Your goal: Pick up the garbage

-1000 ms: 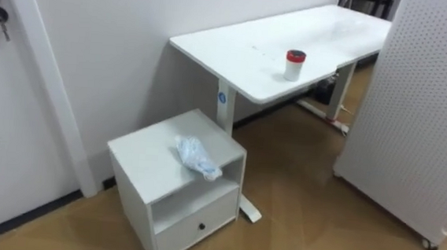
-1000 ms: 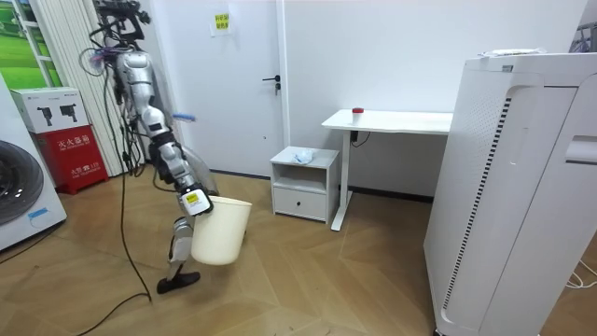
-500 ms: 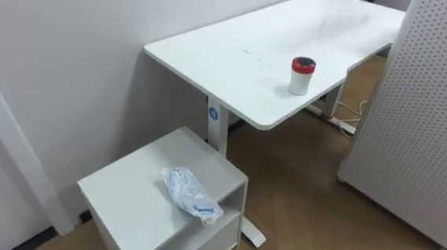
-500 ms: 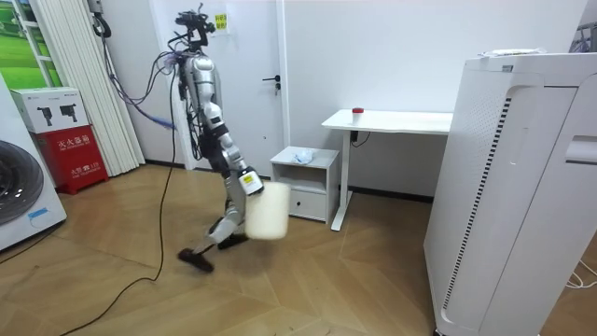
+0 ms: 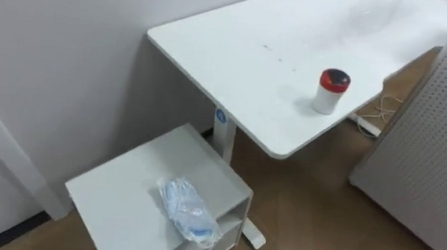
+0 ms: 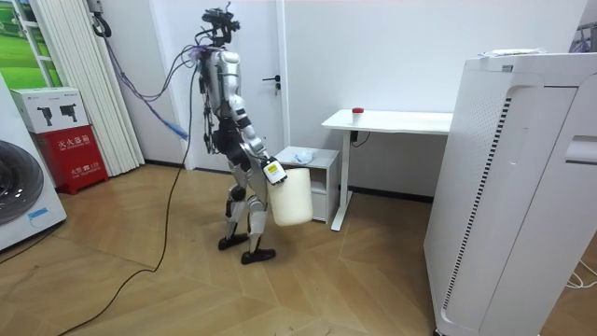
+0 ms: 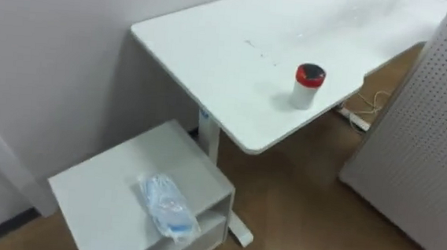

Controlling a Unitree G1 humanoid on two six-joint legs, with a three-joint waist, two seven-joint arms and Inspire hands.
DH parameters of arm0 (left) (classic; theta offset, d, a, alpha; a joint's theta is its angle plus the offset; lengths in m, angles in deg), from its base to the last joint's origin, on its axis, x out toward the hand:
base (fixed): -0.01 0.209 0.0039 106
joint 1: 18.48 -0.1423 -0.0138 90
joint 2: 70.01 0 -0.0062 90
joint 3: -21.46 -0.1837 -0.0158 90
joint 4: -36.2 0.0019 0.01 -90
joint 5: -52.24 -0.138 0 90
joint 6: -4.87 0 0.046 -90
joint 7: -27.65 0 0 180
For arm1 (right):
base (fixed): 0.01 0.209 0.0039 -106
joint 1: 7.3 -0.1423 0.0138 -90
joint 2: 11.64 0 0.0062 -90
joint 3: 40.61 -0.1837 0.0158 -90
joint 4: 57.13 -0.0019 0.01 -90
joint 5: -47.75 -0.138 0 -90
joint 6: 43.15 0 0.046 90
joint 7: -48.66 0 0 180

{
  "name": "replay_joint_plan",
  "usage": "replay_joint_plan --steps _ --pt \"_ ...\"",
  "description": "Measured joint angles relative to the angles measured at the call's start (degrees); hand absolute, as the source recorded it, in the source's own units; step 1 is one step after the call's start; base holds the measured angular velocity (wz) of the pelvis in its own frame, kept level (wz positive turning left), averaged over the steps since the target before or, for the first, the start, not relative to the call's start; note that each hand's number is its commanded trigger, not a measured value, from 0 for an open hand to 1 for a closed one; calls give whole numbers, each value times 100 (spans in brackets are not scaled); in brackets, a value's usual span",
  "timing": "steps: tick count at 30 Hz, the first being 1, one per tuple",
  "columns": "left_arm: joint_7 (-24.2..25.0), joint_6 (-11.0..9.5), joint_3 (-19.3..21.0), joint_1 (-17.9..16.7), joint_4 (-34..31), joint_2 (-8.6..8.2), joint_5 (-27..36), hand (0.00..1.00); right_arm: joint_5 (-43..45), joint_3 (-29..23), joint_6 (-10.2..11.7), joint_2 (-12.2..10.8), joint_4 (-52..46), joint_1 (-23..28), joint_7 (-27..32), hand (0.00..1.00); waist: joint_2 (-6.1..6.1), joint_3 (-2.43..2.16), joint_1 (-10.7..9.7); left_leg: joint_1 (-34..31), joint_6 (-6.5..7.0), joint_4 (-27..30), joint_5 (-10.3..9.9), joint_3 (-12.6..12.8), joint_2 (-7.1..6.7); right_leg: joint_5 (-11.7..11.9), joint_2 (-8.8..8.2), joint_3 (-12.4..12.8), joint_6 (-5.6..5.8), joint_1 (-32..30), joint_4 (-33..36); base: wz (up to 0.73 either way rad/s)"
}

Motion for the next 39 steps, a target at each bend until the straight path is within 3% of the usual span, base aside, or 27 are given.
replay_joint_plan --steps 1,6,7,9,11,15,20,29,32,39 --pt "-134 -46 -131 107 -163 5 -4 0 -3 60 -21 -1 127 -184 -63 100 -26 10 80 -53 4 19 2 227 15 -14 -39 -120 15 -127 54 -52" --pt "-471 -333 -287 666 -161 36 44 0 121 431 32 17 150 -654 -189 100 121 135 29 -306 51 150 -34 290 -36 9 -155 -530 -24 -544 322 -43" --pt "-532 -392 -291 843 -160 43 44 0 107 477 37 30 80 -660 -176 100 174 177 -57 -451 72 219 -49 307 -23 3 -158 -530 -34 -713 443 0" --pt "-712 -492 -308 1062 -94 94 42 0 5 535 108 58 -47 -673 -174 100 197 194 -117 -685 103 333 -95 371 4 -7 -154 -499 -57 -1045 644 -13" --pt "-888 -515 -307 1245 33 115 43 0 -134 580 222 147 -130 -685 -185 100 265 241 -267 -896 112 515 -171 375 69 11 -128 -524 -97 -1263 820 -15" --pt "-1163 -588 -356 1299 42 160 47 0 -462 630 219 220 -223 -677 -176 100 302 263 -393 -1210 90 814 -261 426 193 74 -123 -660 -198 -1588 971 -22" --pt "-1488 -624 -648 1628 82 376 41 0 -777 709 326 223 -375 -728 -167 100 309 277 -586 -1767 74 1180 -244 500 377 147 -14 -639 -275 -2128 1156 -13" --pt "-1920 -640 -1047 2302 251 602 32 0 -1116 1028 360 276 -714 -778 -161 100 299 328 -830 -2222 24 1464 -284 522 486 50 30 -619 -387 -2634 1520 -1" --pt "-2101 -652 -1193 2394 253 706 -110 0 -1231 1151 334 244 -859 -764 -138 100 246 366 -950 -2284 -12 1487 -304 519 494 23 39 -617 -431 -2724 1585 0" --pt "-2244 -658 -1542 2535 253 769 -832 0 -1316 1331 343 246 -926 -771 -140 100 241 379 -1035 -2418 -62 1632 -441 530 618 -7 152 -603 -462 -2841 1607 -9"
